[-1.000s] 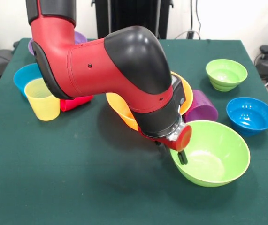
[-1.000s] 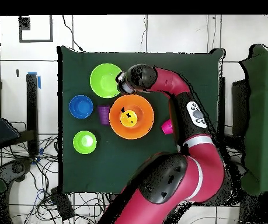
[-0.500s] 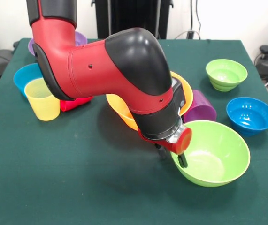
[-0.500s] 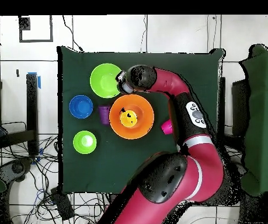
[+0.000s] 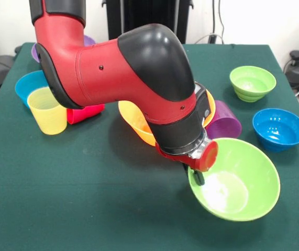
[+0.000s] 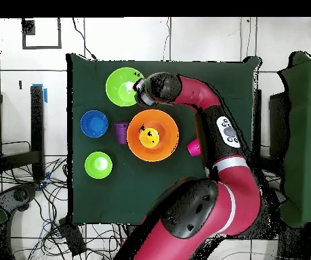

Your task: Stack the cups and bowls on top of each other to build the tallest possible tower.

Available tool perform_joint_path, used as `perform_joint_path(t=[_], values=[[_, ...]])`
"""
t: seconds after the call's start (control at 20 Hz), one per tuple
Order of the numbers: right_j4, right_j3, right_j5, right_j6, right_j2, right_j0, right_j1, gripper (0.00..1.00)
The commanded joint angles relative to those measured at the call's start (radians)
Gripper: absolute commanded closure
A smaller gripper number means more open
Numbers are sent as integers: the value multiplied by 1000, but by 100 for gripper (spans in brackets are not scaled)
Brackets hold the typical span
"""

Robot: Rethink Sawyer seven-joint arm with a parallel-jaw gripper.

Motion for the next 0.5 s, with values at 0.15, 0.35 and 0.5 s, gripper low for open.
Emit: perform_joint_path(t=[0.15, 0.35, 0.5], values=[[-69, 21, -91, -157, -8, 3, 19, 100], [-56, 26, -63, -141, -12, 10, 14, 100], [-52, 25, -63, -138, -9, 9, 19, 100]])
